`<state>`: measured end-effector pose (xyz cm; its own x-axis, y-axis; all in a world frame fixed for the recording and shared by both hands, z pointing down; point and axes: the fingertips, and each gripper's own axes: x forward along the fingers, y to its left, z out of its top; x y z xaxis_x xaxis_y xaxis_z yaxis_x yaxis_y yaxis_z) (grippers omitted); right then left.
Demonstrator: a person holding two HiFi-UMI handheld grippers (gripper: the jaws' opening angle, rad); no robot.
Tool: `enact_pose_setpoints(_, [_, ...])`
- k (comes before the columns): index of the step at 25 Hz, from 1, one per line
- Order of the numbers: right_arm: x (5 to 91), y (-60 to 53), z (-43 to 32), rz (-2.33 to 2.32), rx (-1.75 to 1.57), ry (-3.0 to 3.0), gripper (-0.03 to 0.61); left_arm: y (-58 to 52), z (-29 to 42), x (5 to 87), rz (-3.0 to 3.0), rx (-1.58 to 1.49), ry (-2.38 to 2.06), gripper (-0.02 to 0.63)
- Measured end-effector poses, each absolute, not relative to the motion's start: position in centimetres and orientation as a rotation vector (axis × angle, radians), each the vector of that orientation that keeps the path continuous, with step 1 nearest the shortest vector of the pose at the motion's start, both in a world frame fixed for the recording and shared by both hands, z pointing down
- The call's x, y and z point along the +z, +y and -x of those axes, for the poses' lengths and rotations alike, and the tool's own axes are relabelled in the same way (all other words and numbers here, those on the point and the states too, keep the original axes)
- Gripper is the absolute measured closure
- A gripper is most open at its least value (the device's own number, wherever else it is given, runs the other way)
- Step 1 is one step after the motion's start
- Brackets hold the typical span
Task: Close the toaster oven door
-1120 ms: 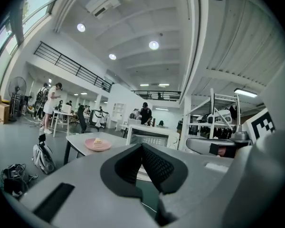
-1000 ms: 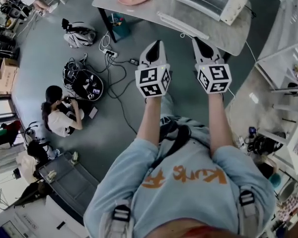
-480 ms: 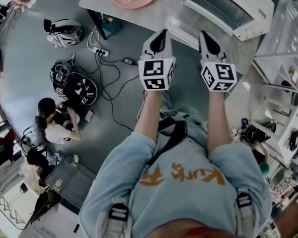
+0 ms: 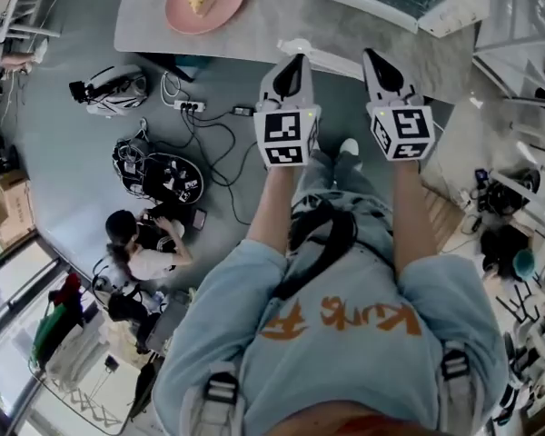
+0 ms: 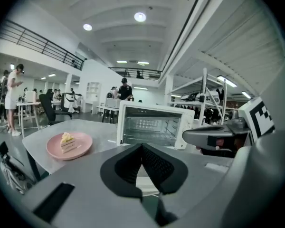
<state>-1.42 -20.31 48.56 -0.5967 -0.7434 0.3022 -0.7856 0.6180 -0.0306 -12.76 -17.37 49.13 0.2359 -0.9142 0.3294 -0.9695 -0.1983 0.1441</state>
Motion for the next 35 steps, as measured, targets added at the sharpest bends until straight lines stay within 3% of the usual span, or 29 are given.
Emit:
enact_pose_setpoints(11, [57.7,-17.7,0.4,-1.163,0.166,-2.328,0.578,-17.7,9.6,58.4,-2.405,0.825,-1.524,0.612])
enact_pose_setpoints(21, [64.6,-15.3,-0.1,-1.018,0.005,-2.106,0.518,-17.8,9.2,63.6,-2.508,1.208,-1.390,0.611])
enact_pose_setpoints(27, [66.9,-16.1,-0.1,-0.985,-0.192,-1.961,0.499,-18.3,9.1,65.7,-2.575,1.368,-1.328,0.538])
enact_pose_setpoints(35, [68.9,-16.5,-0.1,-0.999,-0.230,-1.887,0.476,-18.4,9.3,67.4,-2.637,1.517,-1.251,0.505])
